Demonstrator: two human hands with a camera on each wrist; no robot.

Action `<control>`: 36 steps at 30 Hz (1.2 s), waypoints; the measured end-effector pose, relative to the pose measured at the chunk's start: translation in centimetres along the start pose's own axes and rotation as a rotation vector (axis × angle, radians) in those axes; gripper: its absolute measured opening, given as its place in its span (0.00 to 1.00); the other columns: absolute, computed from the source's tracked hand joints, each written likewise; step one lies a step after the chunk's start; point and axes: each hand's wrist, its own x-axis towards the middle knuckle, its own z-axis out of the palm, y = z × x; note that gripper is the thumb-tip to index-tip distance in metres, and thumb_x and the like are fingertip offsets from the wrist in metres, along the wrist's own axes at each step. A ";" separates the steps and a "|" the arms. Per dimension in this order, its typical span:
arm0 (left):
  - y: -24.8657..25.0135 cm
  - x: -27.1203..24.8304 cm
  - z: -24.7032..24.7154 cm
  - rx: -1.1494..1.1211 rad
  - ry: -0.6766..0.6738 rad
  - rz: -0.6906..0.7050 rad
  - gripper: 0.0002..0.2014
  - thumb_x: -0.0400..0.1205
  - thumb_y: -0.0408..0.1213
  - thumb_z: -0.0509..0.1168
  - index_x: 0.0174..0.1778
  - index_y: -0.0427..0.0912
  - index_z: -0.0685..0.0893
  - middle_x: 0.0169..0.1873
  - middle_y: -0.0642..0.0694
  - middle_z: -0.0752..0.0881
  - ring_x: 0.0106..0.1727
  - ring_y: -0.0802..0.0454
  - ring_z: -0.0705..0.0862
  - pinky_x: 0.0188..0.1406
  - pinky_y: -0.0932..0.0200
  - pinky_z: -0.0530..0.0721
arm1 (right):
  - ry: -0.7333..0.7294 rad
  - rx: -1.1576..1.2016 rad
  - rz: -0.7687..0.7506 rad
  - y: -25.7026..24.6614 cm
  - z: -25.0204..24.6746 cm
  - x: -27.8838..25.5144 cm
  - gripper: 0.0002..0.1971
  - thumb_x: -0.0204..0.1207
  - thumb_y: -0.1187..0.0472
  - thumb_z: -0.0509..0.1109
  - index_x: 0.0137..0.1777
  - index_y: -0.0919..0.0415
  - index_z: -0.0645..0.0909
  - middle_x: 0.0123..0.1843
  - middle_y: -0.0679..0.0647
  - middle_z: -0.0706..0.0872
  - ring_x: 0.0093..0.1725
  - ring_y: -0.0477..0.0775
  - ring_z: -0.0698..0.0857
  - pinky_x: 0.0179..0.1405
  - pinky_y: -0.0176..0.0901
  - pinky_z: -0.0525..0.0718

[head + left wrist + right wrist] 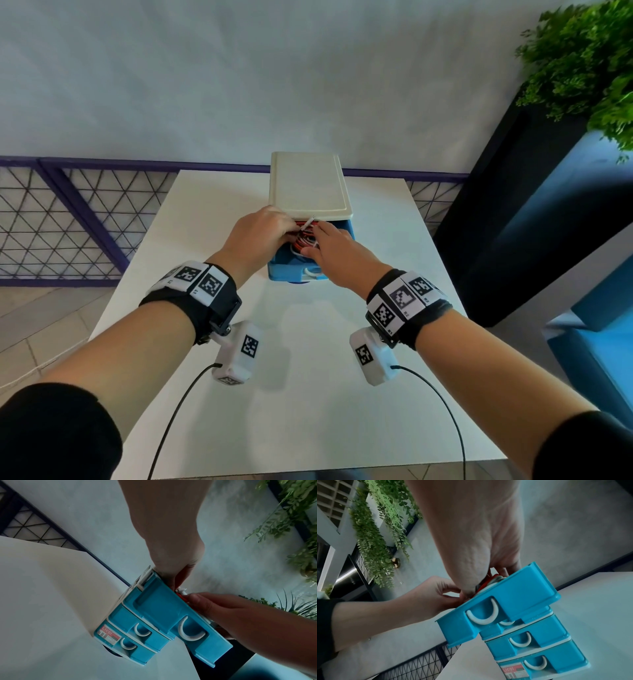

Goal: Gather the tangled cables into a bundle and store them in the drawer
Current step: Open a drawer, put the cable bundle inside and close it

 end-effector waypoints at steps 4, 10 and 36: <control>0.3 0.5 0.1 0.072 -0.054 -0.031 0.10 0.81 0.35 0.63 0.52 0.47 0.87 0.50 0.51 0.86 0.58 0.49 0.78 0.41 0.48 0.84 | 0.057 -0.159 -0.034 -0.1 0.3 0.1 0.23 0.85 0.58 0.55 0.80 0.51 0.62 0.66 0.63 0.77 0.66 0.66 0.73 0.67 0.54 0.73; 0.7 1.1 0.1 -0.258 0.003 -0.263 0.10 0.80 0.39 0.64 0.55 0.53 0.72 0.49 0.49 0.83 0.46 0.46 0.82 0.41 0.49 0.79 | 0.172 0.253 0.123 0.0 0.7 0.2 0.18 0.85 0.57 0.58 0.72 0.60 0.75 0.70 0.58 0.76 0.61 0.54 0.76 0.56 0.33 0.72; 0.2 1.3 0.2 0.123 -0.138 -0.099 0.12 0.79 0.44 0.68 0.53 0.43 0.90 0.76 0.47 0.73 0.74 0.44 0.72 0.59 0.48 0.80 | 0.220 0.495 0.309 0.0 2.4 3.2 0.09 0.83 0.59 0.64 0.57 0.56 0.84 0.56 0.53 0.78 0.56 0.54 0.80 0.54 0.40 0.80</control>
